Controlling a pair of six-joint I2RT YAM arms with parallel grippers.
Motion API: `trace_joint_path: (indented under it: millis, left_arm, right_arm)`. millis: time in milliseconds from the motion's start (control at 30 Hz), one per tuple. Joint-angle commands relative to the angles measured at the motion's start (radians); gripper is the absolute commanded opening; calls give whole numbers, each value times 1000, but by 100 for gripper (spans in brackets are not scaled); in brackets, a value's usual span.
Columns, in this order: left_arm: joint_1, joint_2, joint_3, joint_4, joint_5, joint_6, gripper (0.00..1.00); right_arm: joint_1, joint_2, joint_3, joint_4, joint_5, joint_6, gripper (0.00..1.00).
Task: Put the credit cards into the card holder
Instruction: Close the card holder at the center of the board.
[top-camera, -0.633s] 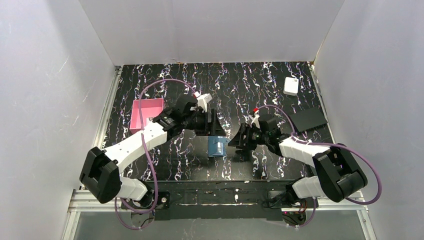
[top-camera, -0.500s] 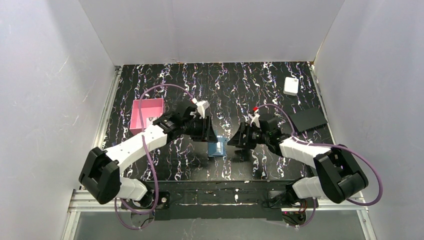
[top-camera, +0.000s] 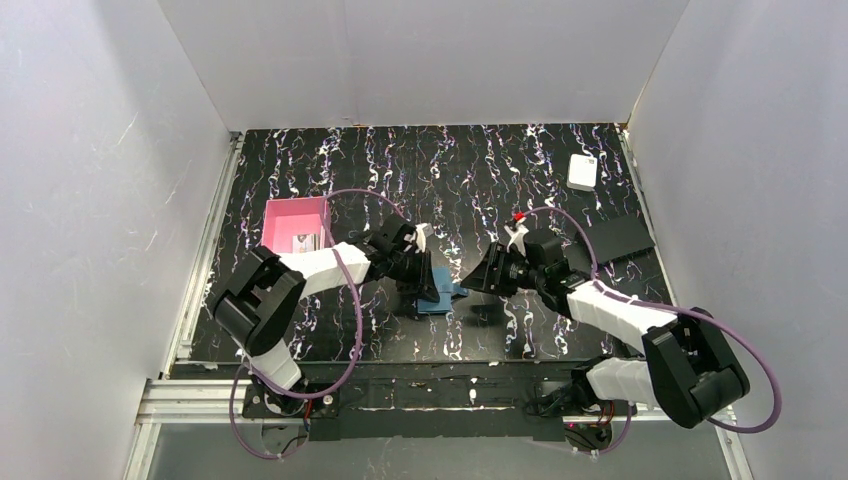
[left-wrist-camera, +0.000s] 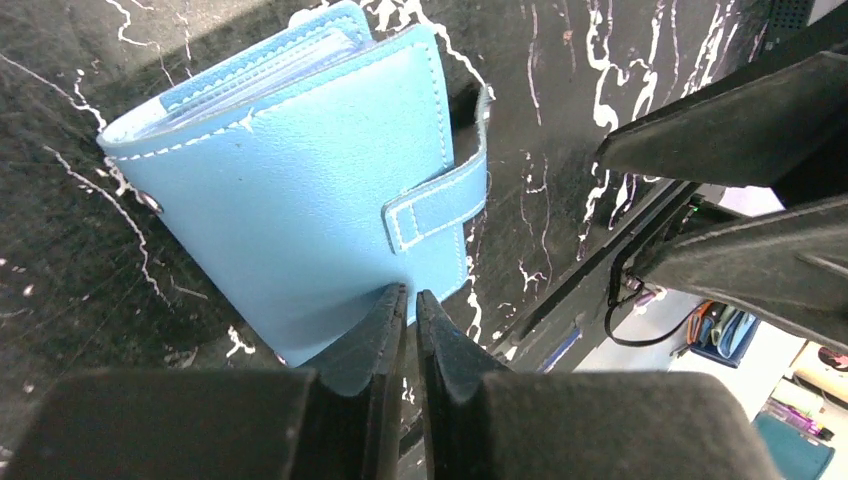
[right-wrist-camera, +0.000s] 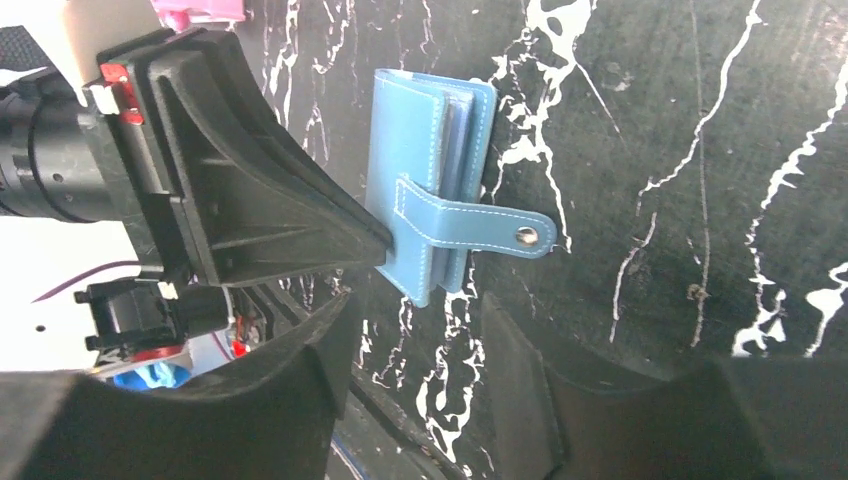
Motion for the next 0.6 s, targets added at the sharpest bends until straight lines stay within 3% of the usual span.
trace_joint_path:
  millis: [0,133,233,367,567]
  left_arm:
    - [-7,62,-21,53,34,-12,7]
    - [-7,90,-33,47,20,-4,6]
    - [-7,96,-47,45,11,-3,6]
    - [-7,84,-65,50,-2,-12,5]
    - [-5,40,-86,48,-32,-17,5]
  right_arm:
    - [-12,82,18,17,-31,-6,62]
    - [-1,191,27,125,-150,20,64]
    - [27,188,28,128,-119,31,67]
    - [45,142,-21,140,-34,93,50]
    - [104,203,6,165,-20,89,53]
